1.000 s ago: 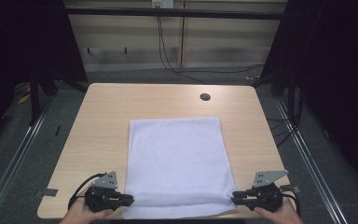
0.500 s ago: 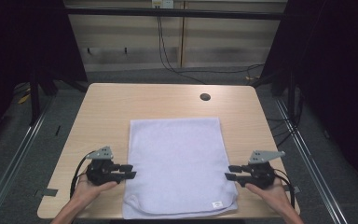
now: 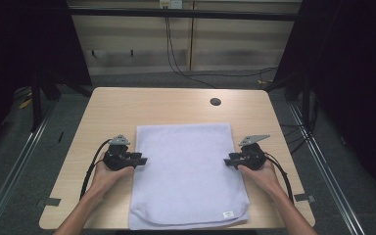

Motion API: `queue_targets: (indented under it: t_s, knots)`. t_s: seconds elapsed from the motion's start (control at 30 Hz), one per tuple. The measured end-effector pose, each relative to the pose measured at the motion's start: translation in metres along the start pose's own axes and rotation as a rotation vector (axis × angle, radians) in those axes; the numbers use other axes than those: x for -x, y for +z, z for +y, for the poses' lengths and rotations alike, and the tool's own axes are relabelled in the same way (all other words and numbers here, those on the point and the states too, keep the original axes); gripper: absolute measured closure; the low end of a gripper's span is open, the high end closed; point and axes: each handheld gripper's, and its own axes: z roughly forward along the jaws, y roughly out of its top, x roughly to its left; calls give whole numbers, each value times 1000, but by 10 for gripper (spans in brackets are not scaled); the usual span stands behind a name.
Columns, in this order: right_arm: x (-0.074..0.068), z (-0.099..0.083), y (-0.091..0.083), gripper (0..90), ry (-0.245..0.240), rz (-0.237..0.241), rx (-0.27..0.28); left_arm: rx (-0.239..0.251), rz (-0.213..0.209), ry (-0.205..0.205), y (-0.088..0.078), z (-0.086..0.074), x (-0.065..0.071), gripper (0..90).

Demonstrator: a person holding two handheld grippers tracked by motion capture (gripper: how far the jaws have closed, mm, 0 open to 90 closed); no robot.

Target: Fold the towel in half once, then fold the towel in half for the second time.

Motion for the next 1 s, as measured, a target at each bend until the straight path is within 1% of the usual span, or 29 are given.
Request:
queue_targets:
  t_s: [0.03,0.07,0.1,0.13,0.17,0.2,0.23,0.27,0.3,0.33,0.37,0.4,0.43,0.47,0.5,0.53,0.57,0.6,0.63,0.7,0.73,0.77,0.8,0.83,0.87,0.9,0.93,1.0]
  knots:
    - [1,2,1,612,0,-1,7,-6,10,5,3,0,0,597]
    - [2,4,3,612,5,-10,14,-12,18,27,4,-1,1,603]
    - [4,6,5,618,12,-12,20,-13,18,28,4,-1,1,603]
    - [4,6,7,628,2,-16,3,-15,16,29,4,-1,1,603]
    - [1,6,7,628,-33,-36,-15,-12,17,32,3,-2,0,604]
    - [0,5,7,650,-37,-36,-17,-9,17,35,4,-2,1,608]
    - [-3,5,4,681,-50,-54,-39,-9,19,41,4,-2,1,611]
    - [-5,4,3,686,-56,-65,-44,-8,30,57,4,-3,3,610]
    - [-9,2,2,720,-59,-70,-47,-7,32,66,4,-3,4,602]
    - [-11,0,-1,754,-63,-73,-53,-11,44,77,5,-3,5,603]
    - [-13,-1,-2,772,-68,-74,-56,-15,52,84,5,-3,6,627]
    - [-14,-2,-3,794,-68,-74,-58,-22,76,100,5,-3,8,684]
    - [-16,-4,-4,814,-73,-68,-61,-34,70,117,4,-2,10,766]
    - [-18,-6,-6,818,-75,-69,-56,-32,59,110,5,-3,12,835]
    - [-19,-7,-8,818,-71,-76,-59,-32,70,129,4,-4,15,844]
    - [-20,-10,-10,821,-62,-61,-60,-30,73,136,5,-5,18,855]
    - [-19,-13,-12,821,-59,-51,-51,-34,70,141,4,-5,20,859]
    - [-19,-15,-14,821,-50,-45,-45,-35,51,134,4,-6,22,861]
    - [-20,-17,-17,821,-43,-45,-53,-38,38,126,4,-7,23,861]
    - [-24,-24,-22,814,-38,-36,-53,-34,2,117,2,-12,27,860]
    - [-25,-27,-25,806,-39,-35,-54,-35,-8,118,0,-14,30,861]
    - [-28,-30,-29,787,-40,-38,-59,-42,-15,129,-2,-16,33,861]
    - [-30,-33,-31,777,-45,-23,-54,-48,-16,149,-4,-18,36,861]
    - [-34,-35,-34,769,-47,-28,-66,-55,-13,168,-5,-19,40,862]
    - [-36,-37,-35,758,-55,-28,-63,-58,-15,165,-5,-20,42,862]
    - [-38,-39,-37,732,-44,-20,-67,-60,-24,153,-6,-20,42,862]
    - [-39,-40,-38,700,-47,-15,-71,-61,-36,135,-6,-21,42,862]
    - [-42,-43,-41,679,-50,-12,-69,-54,-48,127,-8,-23,44,862]
